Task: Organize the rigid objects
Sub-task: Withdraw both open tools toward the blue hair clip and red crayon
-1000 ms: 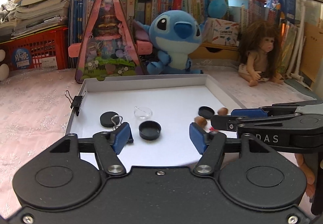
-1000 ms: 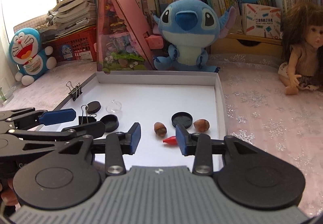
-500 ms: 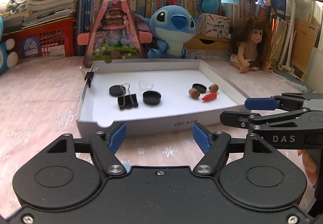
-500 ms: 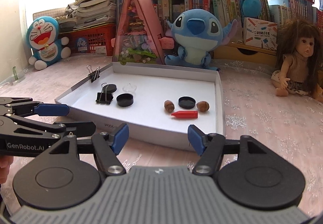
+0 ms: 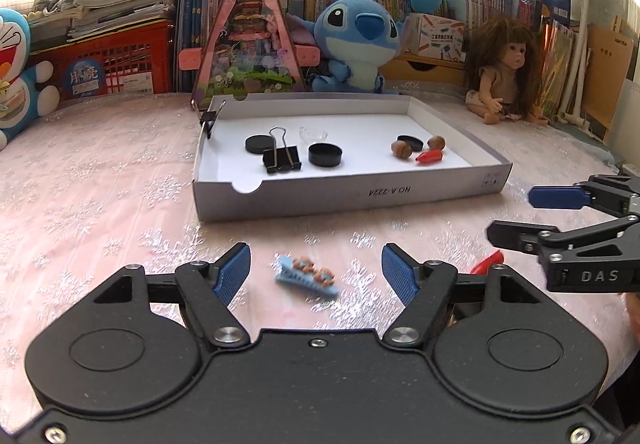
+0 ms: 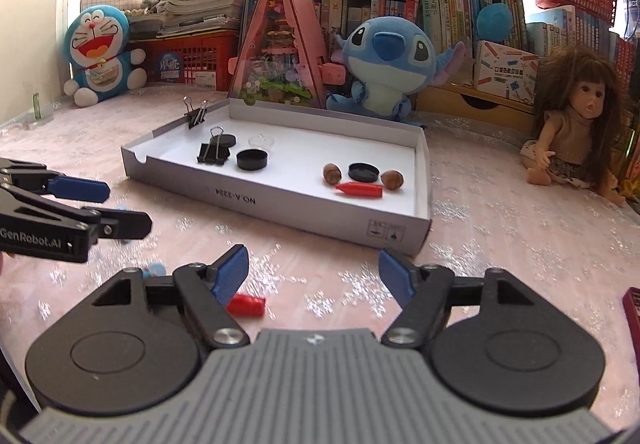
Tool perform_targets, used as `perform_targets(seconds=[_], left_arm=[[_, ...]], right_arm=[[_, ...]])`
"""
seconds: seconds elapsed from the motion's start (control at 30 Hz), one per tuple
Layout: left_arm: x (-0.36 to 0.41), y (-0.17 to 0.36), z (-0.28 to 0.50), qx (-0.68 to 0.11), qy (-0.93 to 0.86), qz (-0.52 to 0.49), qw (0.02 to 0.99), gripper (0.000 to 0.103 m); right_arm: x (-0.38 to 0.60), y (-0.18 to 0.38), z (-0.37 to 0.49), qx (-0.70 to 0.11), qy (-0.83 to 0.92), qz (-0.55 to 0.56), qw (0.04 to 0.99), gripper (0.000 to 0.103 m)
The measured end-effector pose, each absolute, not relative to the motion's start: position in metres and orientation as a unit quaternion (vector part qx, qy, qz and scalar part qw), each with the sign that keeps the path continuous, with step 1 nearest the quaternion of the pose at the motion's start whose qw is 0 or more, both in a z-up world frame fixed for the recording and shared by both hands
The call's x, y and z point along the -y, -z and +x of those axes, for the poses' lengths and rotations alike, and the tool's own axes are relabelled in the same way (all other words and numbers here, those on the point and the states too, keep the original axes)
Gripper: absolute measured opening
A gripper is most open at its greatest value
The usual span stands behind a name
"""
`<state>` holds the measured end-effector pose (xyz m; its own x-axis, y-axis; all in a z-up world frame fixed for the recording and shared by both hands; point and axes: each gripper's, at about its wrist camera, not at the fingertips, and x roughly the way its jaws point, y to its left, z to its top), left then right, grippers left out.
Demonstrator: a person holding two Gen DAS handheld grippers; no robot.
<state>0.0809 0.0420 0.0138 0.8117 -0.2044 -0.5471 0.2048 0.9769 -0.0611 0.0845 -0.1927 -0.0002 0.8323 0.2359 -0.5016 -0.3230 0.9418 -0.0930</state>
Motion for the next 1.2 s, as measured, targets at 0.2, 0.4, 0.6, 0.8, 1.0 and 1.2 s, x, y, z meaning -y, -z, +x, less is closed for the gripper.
perform_targets(seconds=[0.2, 0.4, 0.6, 0.8, 1.0, 1.2], left_arm=[[-0.044, -0.008, 0.075, -0.287, 0.105, 0.01, 0.952, 0.068], [-0.045, -0.004, 0.077, -0.295, 0.1, 0.01, 0.95, 0.066], [-0.043, -0.001, 0.081, -0.294, 0.094, 0.015, 0.951, 0.066], [-0.041, 0.002, 0.084, -0.289, 0.091, 0.024, 0.953, 0.066], [-0.041, 0.003, 0.083, -0.286, 0.093, 0.025, 0.953, 0.067], [-0.04, 0.004, 0.084, -0.285, 0.093, 0.026, 0.954, 0.066]], right_arm=[[0.196, 0.007, 0.072, -0.253, -0.145, -0.097, 0.952, 0.083], [0.189, 0.013, 0.065, -0.257, -0.156, -0.104, 0.948, 0.083], [0.178, 0.017, 0.064, -0.258, -0.165, -0.105, 0.946, 0.083], [0.17, 0.016, 0.064, -0.257, -0.174, -0.097, 0.946, 0.083], [0.162, 0.018, 0.064, -0.259, -0.176, -0.086, 0.946, 0.083], [0.16, 0.02, 0.065, -0.263, -0.164, -0.075, 0.948, 0.083]])
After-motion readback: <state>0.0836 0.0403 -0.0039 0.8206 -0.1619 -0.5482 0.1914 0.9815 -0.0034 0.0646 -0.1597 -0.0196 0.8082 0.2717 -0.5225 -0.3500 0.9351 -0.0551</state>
